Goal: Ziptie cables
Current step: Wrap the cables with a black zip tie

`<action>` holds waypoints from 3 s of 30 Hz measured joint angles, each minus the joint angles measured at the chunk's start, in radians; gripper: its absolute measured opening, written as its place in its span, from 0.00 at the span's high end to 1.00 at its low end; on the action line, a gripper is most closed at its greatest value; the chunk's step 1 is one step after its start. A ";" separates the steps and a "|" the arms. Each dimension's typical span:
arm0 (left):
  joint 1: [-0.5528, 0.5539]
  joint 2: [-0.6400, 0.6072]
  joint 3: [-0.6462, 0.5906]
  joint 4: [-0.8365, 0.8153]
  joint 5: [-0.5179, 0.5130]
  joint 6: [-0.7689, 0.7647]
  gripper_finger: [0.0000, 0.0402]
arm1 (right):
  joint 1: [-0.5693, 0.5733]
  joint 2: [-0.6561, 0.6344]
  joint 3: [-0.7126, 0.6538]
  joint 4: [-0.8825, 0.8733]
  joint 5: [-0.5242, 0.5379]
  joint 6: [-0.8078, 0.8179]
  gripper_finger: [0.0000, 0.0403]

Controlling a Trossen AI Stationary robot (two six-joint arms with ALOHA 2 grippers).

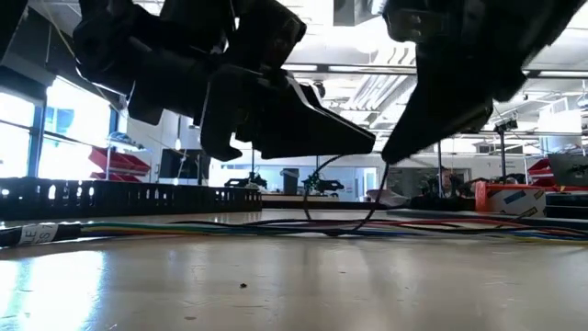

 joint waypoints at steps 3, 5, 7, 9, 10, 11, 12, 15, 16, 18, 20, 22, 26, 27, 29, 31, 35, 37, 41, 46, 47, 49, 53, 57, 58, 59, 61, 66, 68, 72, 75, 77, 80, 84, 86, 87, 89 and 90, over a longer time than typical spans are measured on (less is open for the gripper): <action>0.010 0.000 0.000 -0.014 0.041 -0.022 0.67 | 0.001 0.017 0.000 0.024 0.001 -0.045 0.99; 0.016 0.000 0.000 -0.038 0.069 -0.036 0.68 | 0.003 0.020 0.000 0.036 0.009 -0.063 0.98; 0.022 0.000 0.000 -0.062 0.099 -0.044 0.69 | 0.003 0.020 0.000 0.042 0.027 -0.074 0.95; 0.026 0.000 0.000 -0.082 0.114 -0.046 0.71 | 0.003 0.020 0.000 0.051 0.032 -0.079 0.90; 0.027 0.000 0.000 -0.086 0.115 -0.048 0.72 | 0.003 0.020 0.000 0.051 0.032 -0.082 0.88; 0.027 0.000 0.000 -0.088 0.116 -0.048 0.73 | 0.003 0.020 0.000 0.051 0.033 -0.082 0.86; 0.027 0.000 0.000 -0.089 0.116 -0.048 0.75 | 0.004 0.020 0.000 0.051 0.035 -0.082 0.83; 0.027 0.000 0.000 -0.090 0.116 -0.044 0.80 | 0.007 0.020 0.001 0.052 0.027 -0.088 0.78; 0.027 0.000 0.000 -0.090 0.116 -0.045 0.83 | 0.009 0.020 0.007 0.044 0.013 -0.098 0.76; 0.026 0.000 0.000 -0.091 0.116 -0.044 0.88 | 0.015 0.020 0.032 0.017 -0.020 -0.126 0.74; 0.026 0.000 0.000 -0.092 0.117 -0.044 0.94 | 0.024 0.020 0.066 -0.034 -0.026 -0.134 0.73; 0.026 0.000 0.000 -0.092 0.117 -0.044 0.98 | 0.028 0.020 0.097 -0.102 -0.024 -0.124 0.72; 0.026 0.000 0.000 -0.092 0.117 -0.042 0.98 | 0.036 0.020 0.114 -0.155 -0.019 -0.105 0.72; 0.026 0.000 0.000 -0.093 0.117 -0.040 0.98 | 0.037 0.023 0.114 -0.165 -0.012 -0.095 0.72; 0.026 0.000 0.000 -0.094 0.117 -0.040 0.99 | 0.042 0.036 0.114 -0.172 0.000 -0.074 0.72; 0.026 0.000 0.000 -0.094 0.117 -0.040 1.00 | 0.043 0.061 0.114 -0.167 -0.006 -0.073 0.72; 0.026 0.000 0.000 -0.095 0.117 -0.040 1.00 | 0.043 0.103 0.114 -0.142 0.019 -0.054 0.72; 0.026 0.000 0.000 -0.097 0.117 -0.040 1.00 | 0.044 0.110 0.114 -0.145 0.043 -0.028 0.74; 0.026 0.000 0.000 -0.099 0.116 -0.047 0.99 | 0.048 0.110 0.116 -0.142 0.044 -0.025 0.88; 0.026 0.000 0.000 -0.092 0.164 -0.025 0.95 | 0.059 0.110 0.144 -0.158 0.051 0.001 0.99; 0.027 -0.001 0.000 -0.090 0.173 -0.024 0.93 | 0.060 0.110 0.152 -0.166 0.053 0.007 0.99; 0.031 -0.001 0.000 -0.079 0.204 -0.025 0.87 | 0.061 0.110 0.171 -0.186 0.056 0.026 0.99; 0.033 -0.002 0.001 -0.044 0.218 -0.028 0.76 | 0.055 0.110 0.184 -0.214 0.061 0.055 1.00; 0.033 -0.002 0.003 -0.008 0.205 -0.025 0.68 | 0.054 0.110 0.184 -0.213 0.065 0.058 1.00; 0.032 -0.002 0.006 -0.007 0.199 -0.024 0.67 | 0.055 0.110 0.184 -0.211 0.065 0.058 1.00; 0.032 -0.002 0.009 -0.008 0.196 -0.024 0.66 | 0.055 0.110 0.184 -0.207 0.065 0.058 1.00; 0.032 -0.002 0.019 -0.014 0.196 -0.015 0.67 | 0.055 0.110 0.184 -0.198 0.065 0.058 1.00; 0.025 -0.002 0.056 -0.071 0.196 0.002 0.74 | 0.055 0.110 0.184 -0.198 0.069 0.058 1.00; 0.025 -0.002 0.066 -0.099 0.196 0.003 0.78 | 0.055 0.110 0.184 -0.198 0.069 0.058 1.00; 0.025 -0.002 0.068 -0.115 0.196 0.012 0.86 | 0.055 0.110 0.184 -0.198 0.069 0.058 1.00; 0.020 -0.002 0.068 -0.113 0.195 0.033 0.92 | 0.055 0.110 0.184 -0.198 0.069 0.058 1.00; 0.019 -0.002 0.068 -0.111 0.198 0.038 0.97 | 0.055 0.110 0.184 -0.199 0.068 0.062 1.00; 0.019 -0.002 0.069 -0.117 0.210 0.038 0.98 | 0.058 0.110 0.184 -0.202 0.064 0.082 1.00; 0.019 -0.002 0.069 -0.147 0.208 0.046 0.98 | 0.088 0.110 0.184 -0.228 0.068 0.144 1.00; 0.021 -0.002 0.069 -0.162 0.211 0.047 0.98 | 0.116 0.110 0.184 -0.258 0.070 0.208 1.00; 0.024 -0.002 0.069 -0.172 0.212 0.051 0.98 | 0.130 0.110 0.184 -0.278 0.070 0.248 1.00; 0.030 -0.002 0.069 -0.193 0.213 0.055 0.98 | 0.165 0.110 0.184 -0.319 0.072 0.342 1.00; 0.033 -0.002 0.069 -0.202 0.214 0.055 0.98 | 0.185 0.110 0.184 -0.339 0.072 0.393 1.00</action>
